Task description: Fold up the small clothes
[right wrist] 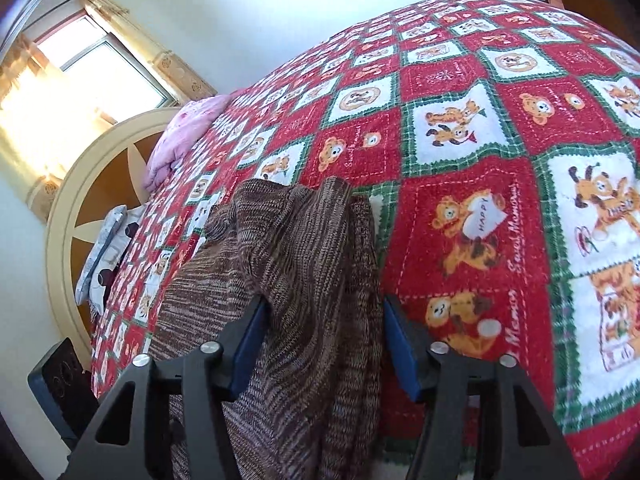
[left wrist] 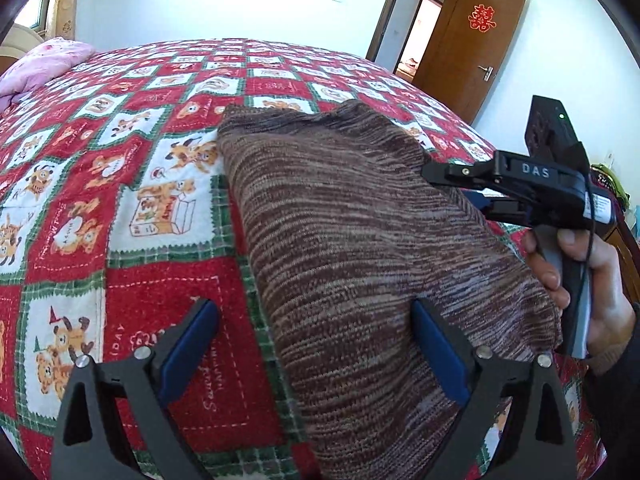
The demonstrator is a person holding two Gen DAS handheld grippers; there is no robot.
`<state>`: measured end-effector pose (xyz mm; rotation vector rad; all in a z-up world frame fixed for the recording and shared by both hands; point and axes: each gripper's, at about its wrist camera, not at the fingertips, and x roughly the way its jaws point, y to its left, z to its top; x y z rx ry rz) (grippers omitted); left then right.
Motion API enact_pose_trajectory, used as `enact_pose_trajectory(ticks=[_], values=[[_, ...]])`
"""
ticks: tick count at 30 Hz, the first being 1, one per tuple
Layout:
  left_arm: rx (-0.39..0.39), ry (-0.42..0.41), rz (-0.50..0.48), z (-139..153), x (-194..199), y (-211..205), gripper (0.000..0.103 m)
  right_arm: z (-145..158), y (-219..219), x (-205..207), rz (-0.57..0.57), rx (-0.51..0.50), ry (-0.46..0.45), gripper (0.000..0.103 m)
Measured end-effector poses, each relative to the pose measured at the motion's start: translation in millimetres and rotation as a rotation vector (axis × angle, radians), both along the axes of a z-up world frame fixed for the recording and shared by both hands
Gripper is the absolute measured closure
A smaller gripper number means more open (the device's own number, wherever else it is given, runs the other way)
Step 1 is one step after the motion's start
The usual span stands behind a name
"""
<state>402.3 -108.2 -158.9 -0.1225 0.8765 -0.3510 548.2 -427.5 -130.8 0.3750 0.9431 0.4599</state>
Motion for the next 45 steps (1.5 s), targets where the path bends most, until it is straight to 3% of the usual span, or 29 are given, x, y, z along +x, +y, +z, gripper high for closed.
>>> enact_pose_trajectory(ticks=[3, 9, 14, 18, 23, 26, 31, 36, 41, 45], values=[[0.001, 0.001, -0.002, -0.9, 1.0, -1.1, 0.005, -3.0, -0.7, 2.3, 0.02, 0.032, 0.013, 0.064], [0.004, 0.005, -0.003, -1.6, 4.0, -2.8, 0.004, -7.4, 1.3, 0.4, 0.041, 0.048, 0.0, 0.065], [0.005, -0.009, -0.004, 1.2, 1.5, -4.1, 0.008, -16.6, -12.3, 4.8, 0.016, 0.16, 0.029, 0.069], [-0.024, -0.021, -0.047, 3.2, -1.7, -9.0, 0.029, -12.7, -3.6, -0.8, 0.031, 0.106, -0.011, 0.07], [-0.03, -0.004, -0.053, 1.0, 3.1, -10.4, 0.028, -15.1, -7.9, 3.9, 0.012, 0.124, -0.003, 0.071], [-0.043, 0.005, -0.055, -0.3, 4.6, -9.6, 0.028, -12.6, -3.2, 2.1, 0.015, 0.081, -0.023, 0.071], [-0.039, -0.001, -0.058, 0.6, 3.2, -11.0, 0.031, -2.0, 10.9, -10.4, 0.086, 0.034, -0.111, 0.079], [-0.042, 0.001, -0.061, 0.7, 4.2, -11.3, 0.034, -13.1, 3.5, 2.0, 0.067, 0.092, -0.032, 0.079], [-0.034, -0.008, -0.077, 5.7, -1.1, -15.7, 0.054, -9.3, 6.2, -2.9, 0.062, 0.053, -0.069, 0.079], [-0.015, -0.02, -0.076, 8.3, -4.5, -19.7, 0.061, -9.2, 1.0, -3.3, 0.037, 0.068, -0.071, 0.08]])
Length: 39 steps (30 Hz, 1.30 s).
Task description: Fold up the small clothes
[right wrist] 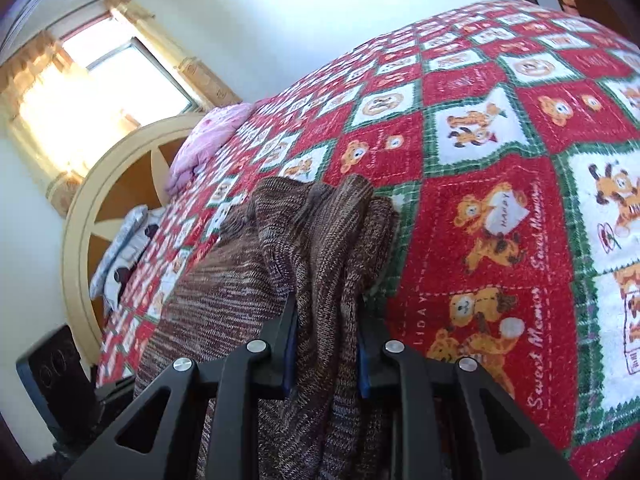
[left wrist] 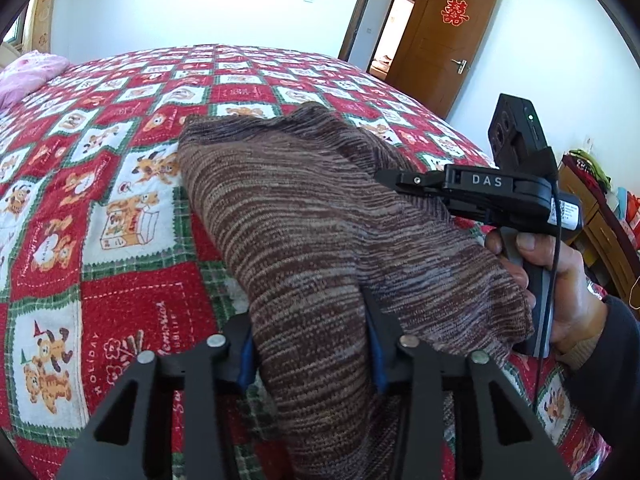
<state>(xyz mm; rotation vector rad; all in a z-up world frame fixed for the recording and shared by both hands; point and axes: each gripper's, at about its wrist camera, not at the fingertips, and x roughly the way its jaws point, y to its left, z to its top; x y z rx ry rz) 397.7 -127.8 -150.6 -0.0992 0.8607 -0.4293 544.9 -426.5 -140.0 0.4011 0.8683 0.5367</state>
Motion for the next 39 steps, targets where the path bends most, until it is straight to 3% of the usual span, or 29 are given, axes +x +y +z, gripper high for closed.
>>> enact_pose_trajectory(ticks=[7, 16, 24, 27, 39], values=[[0.005, 0.014, -0.002, 1.6, 0.5, 0.4, 0.063, -3.3, -6.1, 7.6, -0.087, 0.082, 0.143, 0.08], [0.01, 0.038, 0.009, 8.6, 2.1, -0.6, 0.068, 13.6, 12.5, -5.4, -0.119, -0.016, 0.095, 0.082], [0.005, 0.073, 0.013, 24.0, -6.8, 4.1, 0.069, 32.1, 17.9, -24.8, -0.115, 0.022, 0.069, 0.082], [0.038, 0.096, 0.017, 27.9, -14.8, 6.0, 0.069, 39.6, 25.8, -35.8, -0.093, 0.023, 0.058, 0.082], [0.054, 0.11, 0.055, 47.7, -57.7, 29.7, 0.07, 44.3, 60.2, -80.6, -0.029, 0.054, 0.055, 0.082]])
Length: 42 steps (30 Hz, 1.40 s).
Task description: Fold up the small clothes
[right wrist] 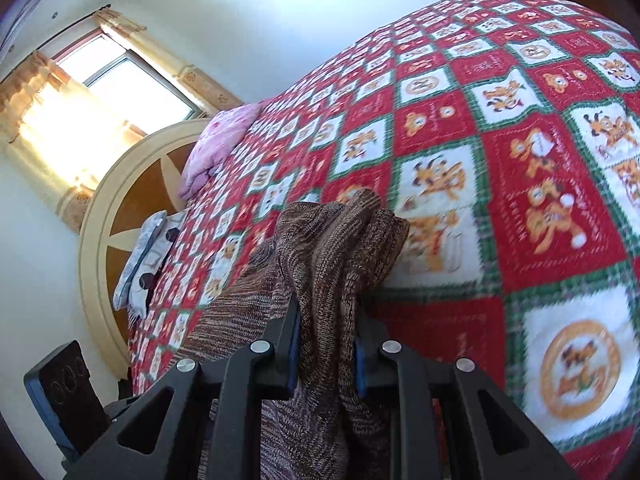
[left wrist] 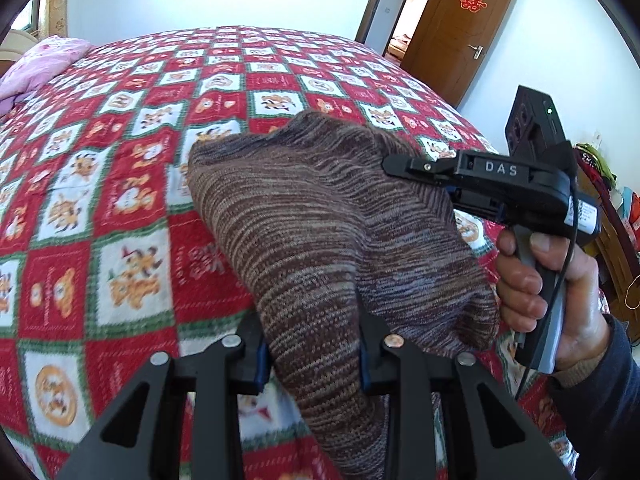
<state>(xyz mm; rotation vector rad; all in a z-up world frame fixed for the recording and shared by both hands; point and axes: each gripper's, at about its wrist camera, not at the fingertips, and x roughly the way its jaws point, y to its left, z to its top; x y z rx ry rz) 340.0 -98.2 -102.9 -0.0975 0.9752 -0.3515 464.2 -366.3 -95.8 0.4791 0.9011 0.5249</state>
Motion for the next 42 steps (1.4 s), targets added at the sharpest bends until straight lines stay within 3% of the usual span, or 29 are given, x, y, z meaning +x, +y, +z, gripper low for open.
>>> enact_pose_trajectory(ticks=[13, 31, 42], values=[[0.022, -0.055, 0.068, 23.4, -50.0, 40.9, 0.07, 14.3, 66.2, -42.8, 0.103, 0.051, -0.029, 0.082], [0.073, -0.128, 0.208, 44.1, -104.5, 97.1, 0.07, 26.8, 159.3, -67.8, 0.251, 0.132, -0.04, 0.082], [0.063, -0.165, 0.286, 51.4, -130.8, 132.1, 0.07, 37.5, 209.8, -77.3, 0.331, 0.146, -0.051, 0.082]])
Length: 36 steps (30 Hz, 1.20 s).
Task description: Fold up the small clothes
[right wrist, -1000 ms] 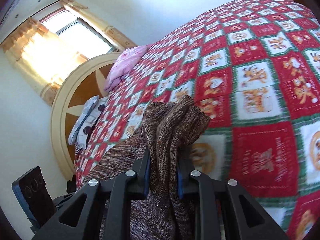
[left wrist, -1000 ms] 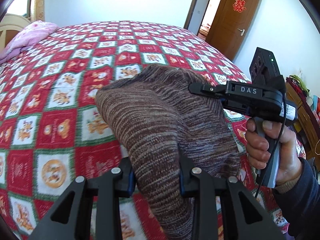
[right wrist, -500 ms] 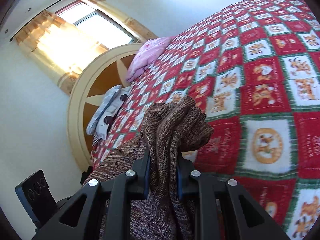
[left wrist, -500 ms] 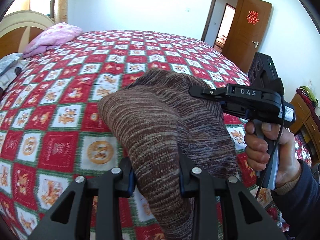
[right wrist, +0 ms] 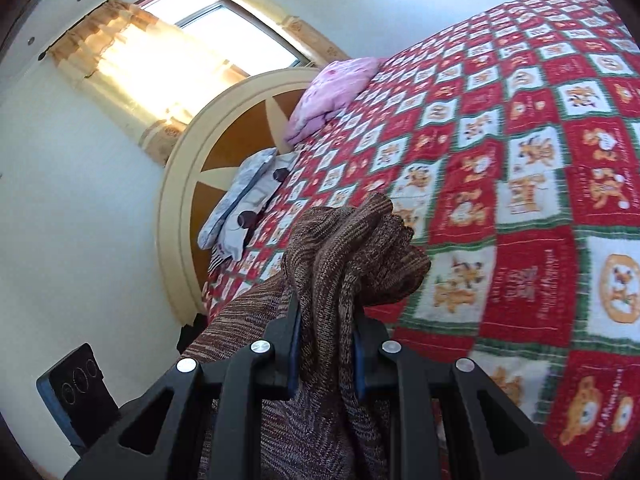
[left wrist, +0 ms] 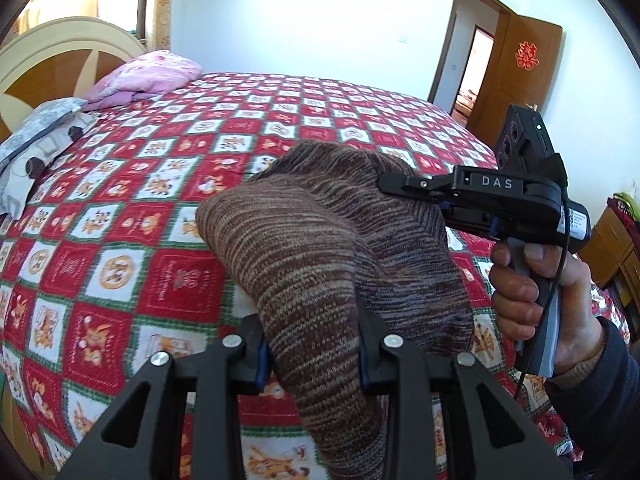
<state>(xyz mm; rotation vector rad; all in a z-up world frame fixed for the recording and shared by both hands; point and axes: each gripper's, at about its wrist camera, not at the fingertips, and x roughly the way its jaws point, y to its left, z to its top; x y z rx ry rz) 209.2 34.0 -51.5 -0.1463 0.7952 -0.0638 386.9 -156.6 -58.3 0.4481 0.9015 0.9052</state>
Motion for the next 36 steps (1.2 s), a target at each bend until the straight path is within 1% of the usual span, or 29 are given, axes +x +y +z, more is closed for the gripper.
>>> enact_pose_trajectory(ticks=[5, 15, 19, 23, 28, 36], values=[[0.007, -0.019, 0.038, -0.2, -13.3, 11.9, 0.07, 1.1, 27.3, -4.1, 0.045, -0.009, -0.001, 0.082], [0.004, -0.02, 0.105, -11.8, -26.4, 43.2, 0.07, -6.1, 82.0, -3.4, 0.127, -0.036, 0.011, 0.082], [0.024, -0.028, 0.131, -15.4, -32.4, 49.8, 0.07, -12.1, 99.5, -3.6, 0.158, -0.037, 0.027, 0.082], [0.017, -0.013, 0.134, -25.2, -34.7, 55.1, 0.07, -19.8, 113.2, -2.6, 0.173, -0.067, 0.037, 0.082], [0.027, 0.02, 0.132, -42.6, -38.1, 58.9, 0.07, -32.6, 125.8, -0.6, 0.185, -0.092, 0.057, 0.082], [0.016, 0.043, 0.13, -58.0, -46.7, 64.8, 0.07, -52.5, 143.9, 6.0, 0.181, -0.134, 0.088, 0.082]])
